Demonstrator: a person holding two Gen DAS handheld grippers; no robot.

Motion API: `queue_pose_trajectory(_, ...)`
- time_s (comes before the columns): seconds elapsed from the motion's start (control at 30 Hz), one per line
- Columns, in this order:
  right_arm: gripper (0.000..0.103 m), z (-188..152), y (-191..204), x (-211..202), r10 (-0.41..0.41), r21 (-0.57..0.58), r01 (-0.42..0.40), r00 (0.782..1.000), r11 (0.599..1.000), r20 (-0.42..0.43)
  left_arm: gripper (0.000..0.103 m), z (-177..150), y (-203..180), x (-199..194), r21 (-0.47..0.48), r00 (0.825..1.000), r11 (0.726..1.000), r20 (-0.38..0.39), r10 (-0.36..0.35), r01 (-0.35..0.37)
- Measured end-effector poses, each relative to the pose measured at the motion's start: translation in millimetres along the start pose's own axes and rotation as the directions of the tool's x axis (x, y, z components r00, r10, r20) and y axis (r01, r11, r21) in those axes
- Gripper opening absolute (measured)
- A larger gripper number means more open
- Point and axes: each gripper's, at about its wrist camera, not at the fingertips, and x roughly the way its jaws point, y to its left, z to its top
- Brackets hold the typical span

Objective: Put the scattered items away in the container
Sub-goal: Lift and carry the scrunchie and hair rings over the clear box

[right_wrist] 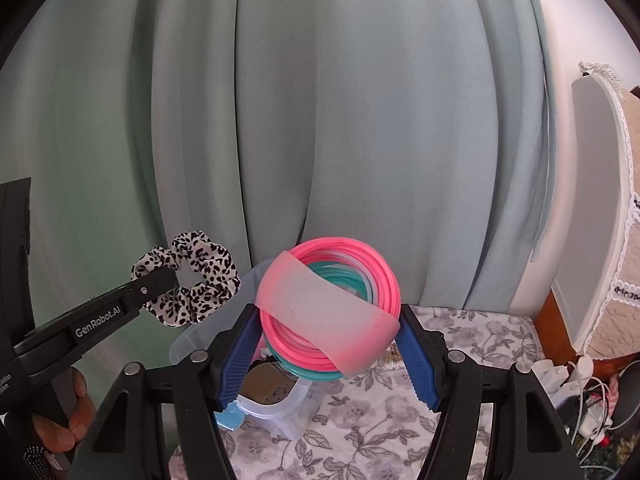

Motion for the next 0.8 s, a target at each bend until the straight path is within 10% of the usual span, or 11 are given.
queue_pose_trajectory(0.8, 0.070, -17, 35, 68, 0.040, -0.039, -0.046, 0.989, 0.998, -0.139, 0.014, -23, 46, 49, -0.069, 0.994, 0.996, -0.100, 0.051, -0.058)
